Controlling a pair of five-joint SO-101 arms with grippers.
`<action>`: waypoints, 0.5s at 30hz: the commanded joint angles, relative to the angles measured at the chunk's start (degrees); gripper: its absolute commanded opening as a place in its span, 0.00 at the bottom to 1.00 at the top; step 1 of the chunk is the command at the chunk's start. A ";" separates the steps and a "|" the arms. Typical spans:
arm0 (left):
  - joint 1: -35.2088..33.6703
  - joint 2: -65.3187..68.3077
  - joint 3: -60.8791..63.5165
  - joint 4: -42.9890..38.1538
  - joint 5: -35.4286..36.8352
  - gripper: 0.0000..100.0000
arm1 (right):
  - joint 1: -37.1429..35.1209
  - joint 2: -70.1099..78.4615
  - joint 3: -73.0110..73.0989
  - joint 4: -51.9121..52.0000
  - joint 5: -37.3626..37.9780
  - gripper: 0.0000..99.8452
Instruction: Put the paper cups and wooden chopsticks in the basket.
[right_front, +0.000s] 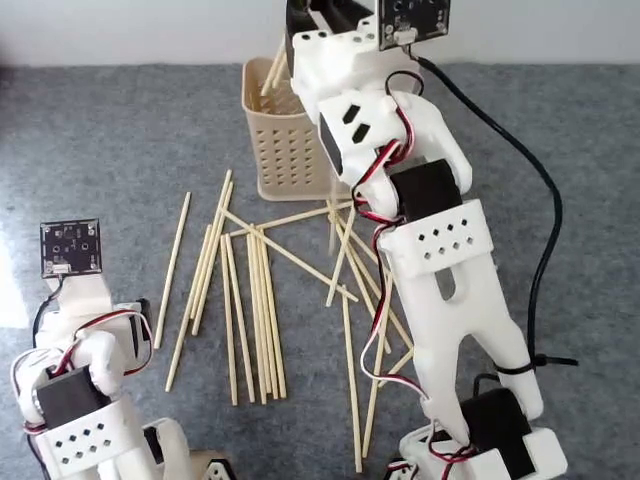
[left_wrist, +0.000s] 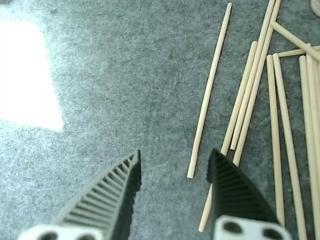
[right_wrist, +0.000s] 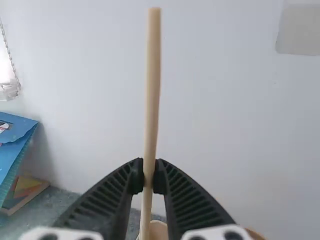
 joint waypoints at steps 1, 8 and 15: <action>0.00 0.09 -0.48 -0.26 -0.18 0.21 | 0.66 -0.13 -0.62 -1.63 0.09 0.01; 0.00 0.09 -0.48 -0.18 -0.18 0.21 | 0.84 4.70 -0.79 -1.89 4.04 0.01; 0.00 0.09 -0.48 -0.18 -0.18 0.21 | 0.75 7.43 -0.70 -4.00 4.40 0.01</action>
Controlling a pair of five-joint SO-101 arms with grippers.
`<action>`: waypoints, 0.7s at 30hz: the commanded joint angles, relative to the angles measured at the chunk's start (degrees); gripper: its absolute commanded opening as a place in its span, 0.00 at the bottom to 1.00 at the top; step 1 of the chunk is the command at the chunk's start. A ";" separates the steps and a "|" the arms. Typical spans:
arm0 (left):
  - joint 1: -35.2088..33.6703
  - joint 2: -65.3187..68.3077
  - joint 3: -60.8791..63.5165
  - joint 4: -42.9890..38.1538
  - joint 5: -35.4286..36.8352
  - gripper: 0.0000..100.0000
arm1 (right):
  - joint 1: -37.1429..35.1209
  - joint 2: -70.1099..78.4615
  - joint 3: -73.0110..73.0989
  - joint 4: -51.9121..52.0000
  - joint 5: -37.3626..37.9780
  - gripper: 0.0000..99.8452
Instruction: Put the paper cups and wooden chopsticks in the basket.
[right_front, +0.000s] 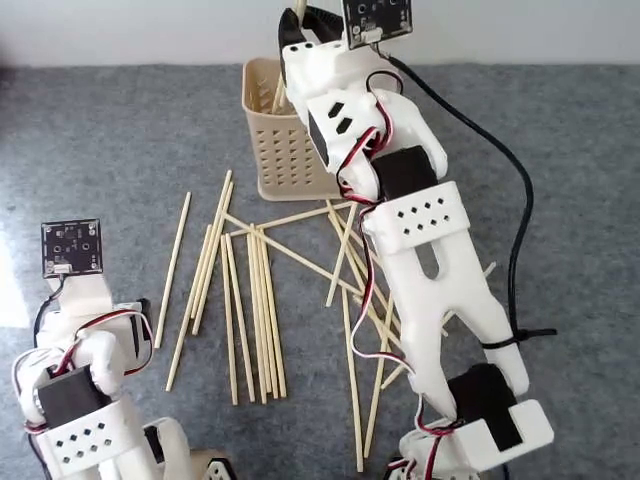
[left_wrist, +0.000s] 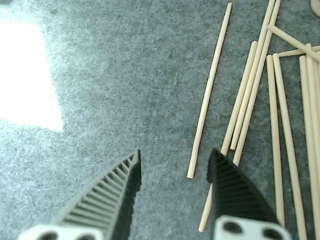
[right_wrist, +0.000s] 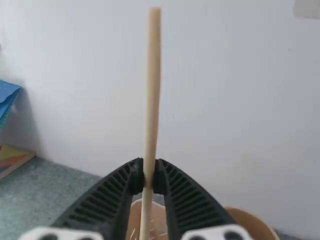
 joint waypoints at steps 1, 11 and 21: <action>0.00 0.09 -0.48 -0.18 -0.18 0.21 | 0.57 0.57 -0.70 -2.24 1.85 0.01; 0.00 0.09 -0.48 -0.18 -0.18 0.21 | 0.22 5.41 -0.62 -1.36 9.05 0.10; 0.00 0.09 -0.48 -0.18 -0.18 0.21 | -4.26 -4.18 -0.70 10.51 9.14 0.16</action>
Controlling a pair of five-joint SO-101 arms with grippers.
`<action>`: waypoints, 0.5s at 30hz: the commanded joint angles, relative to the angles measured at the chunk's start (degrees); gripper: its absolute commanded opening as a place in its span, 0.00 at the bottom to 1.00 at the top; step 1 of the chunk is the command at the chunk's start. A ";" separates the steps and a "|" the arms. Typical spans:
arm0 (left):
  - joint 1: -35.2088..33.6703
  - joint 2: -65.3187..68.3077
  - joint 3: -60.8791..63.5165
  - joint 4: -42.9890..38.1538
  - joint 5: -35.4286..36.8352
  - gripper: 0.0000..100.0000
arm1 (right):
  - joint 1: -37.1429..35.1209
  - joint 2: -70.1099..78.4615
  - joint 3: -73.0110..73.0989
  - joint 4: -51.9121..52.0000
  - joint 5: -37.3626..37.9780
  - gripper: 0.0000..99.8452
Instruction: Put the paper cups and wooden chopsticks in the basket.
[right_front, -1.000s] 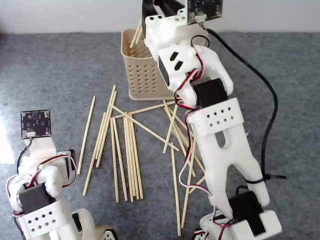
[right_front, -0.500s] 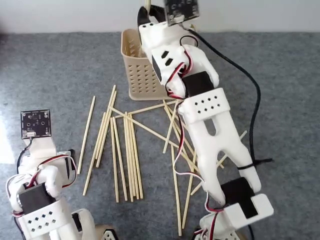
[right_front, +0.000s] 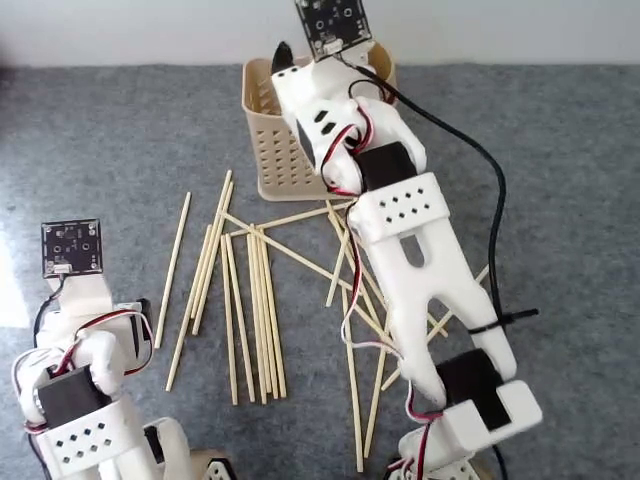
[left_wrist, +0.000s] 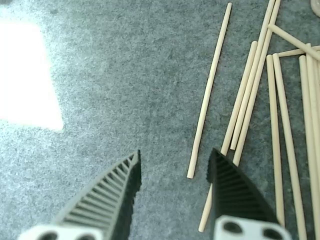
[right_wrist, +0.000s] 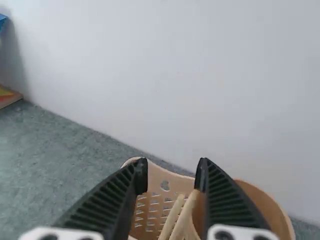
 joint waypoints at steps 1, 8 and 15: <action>0.00 0.09 -0.48 -0.18 -0.18 0.21 | -2.86 -8.48 -0.79 5.76 0.88 0.16; 0.00 0.09 -0.57 -0.09 -0.18 0.21 | -4.53 -18.95 -0.79 25.27 0.70 0.16; 0.09 0.09 -1.01 -0.26 -0.44 0.21 | -4.09 -24.92 -0.70 48.57 0.35 0.16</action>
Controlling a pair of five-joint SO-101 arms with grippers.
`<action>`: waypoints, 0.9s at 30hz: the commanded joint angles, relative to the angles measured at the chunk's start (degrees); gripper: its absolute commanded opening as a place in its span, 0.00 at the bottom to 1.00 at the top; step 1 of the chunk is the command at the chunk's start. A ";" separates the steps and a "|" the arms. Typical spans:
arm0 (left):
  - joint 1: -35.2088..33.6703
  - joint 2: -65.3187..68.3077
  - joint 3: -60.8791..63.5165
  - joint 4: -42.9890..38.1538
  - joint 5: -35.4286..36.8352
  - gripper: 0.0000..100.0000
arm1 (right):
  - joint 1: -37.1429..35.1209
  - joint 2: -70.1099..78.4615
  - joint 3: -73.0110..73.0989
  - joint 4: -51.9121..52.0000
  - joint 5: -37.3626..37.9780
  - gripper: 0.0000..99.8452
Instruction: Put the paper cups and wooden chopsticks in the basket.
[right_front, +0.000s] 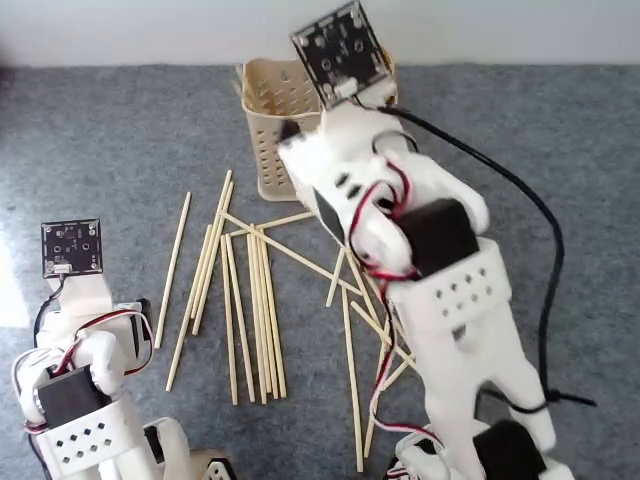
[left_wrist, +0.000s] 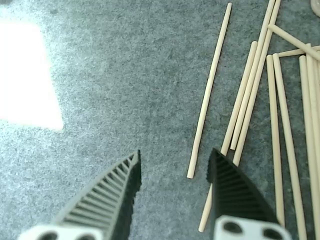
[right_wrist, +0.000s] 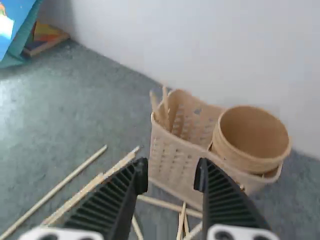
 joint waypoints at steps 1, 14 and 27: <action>0.18 0.09 -1.01 -0.26 -0.53 0.21 | -0.04 -4.18 -0.70 11.21 0.09 0.16; 10.46 0.53 -6.81 1.85 -2.81 0.21 | 1.80 -6.73 2.11 29.93 -15.12 0.04; 11.34 16.44 -20.09 5.36 -4.57 0.21 | 8.84 -30.29 33.05 27.12 -15.03 0.01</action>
